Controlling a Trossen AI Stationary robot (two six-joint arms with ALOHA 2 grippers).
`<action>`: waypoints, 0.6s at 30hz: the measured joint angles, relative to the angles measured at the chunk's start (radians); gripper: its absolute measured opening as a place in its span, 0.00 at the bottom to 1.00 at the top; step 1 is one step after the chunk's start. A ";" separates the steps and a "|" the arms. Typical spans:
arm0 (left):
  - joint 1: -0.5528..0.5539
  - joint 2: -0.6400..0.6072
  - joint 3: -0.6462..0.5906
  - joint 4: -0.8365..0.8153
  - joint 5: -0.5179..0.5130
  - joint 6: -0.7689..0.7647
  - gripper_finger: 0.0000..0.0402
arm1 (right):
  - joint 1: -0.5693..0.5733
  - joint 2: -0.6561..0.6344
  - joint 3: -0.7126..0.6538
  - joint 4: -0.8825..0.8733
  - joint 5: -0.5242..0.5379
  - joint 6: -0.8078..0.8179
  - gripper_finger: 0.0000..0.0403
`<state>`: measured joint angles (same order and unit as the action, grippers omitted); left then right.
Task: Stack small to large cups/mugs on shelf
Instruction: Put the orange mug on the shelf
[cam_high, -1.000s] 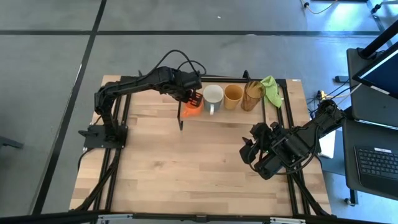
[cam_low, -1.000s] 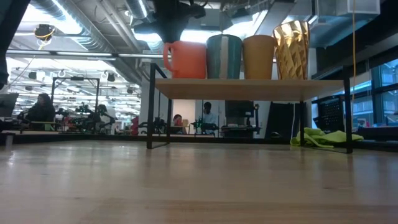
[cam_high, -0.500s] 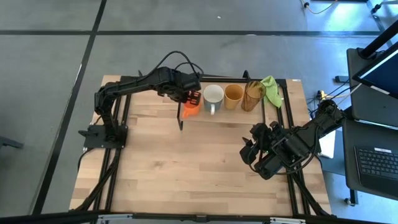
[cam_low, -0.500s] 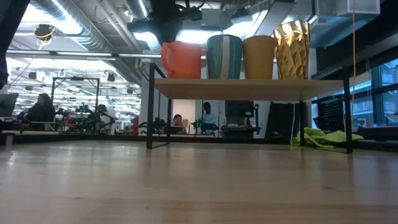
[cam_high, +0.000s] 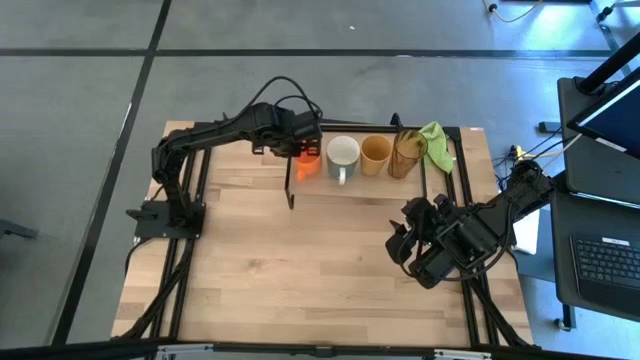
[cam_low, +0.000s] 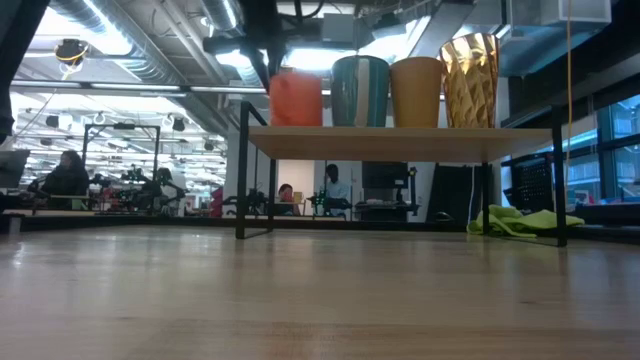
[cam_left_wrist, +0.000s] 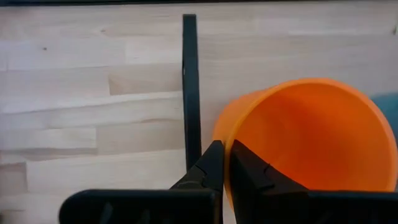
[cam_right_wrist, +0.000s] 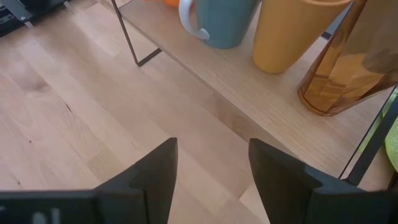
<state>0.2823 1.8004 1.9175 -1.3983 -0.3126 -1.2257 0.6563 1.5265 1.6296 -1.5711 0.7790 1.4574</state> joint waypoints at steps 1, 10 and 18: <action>0.003 0.000 0.000 0.000 0.000 -0.008 0.01 | 0.000 0.000 0.000 0.000 0.003 0.000 0.50; 0.002 0.000 0.000 -0.055 0.044 -0.124 0.01 | 0.000 0.000 0.000 0.000 0.015 0.000 0.50; -0.011 0.001 0.000 -0.030 0.042 -0.151 0.03 | 0.000 0.000 0.000 0.000 0.033 0.000 0.50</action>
<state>0.2714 1.8011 1.9179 -1.4285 -0.2710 -1.3765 0.6563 1.5265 1.6299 -1.5710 0.8124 1.4575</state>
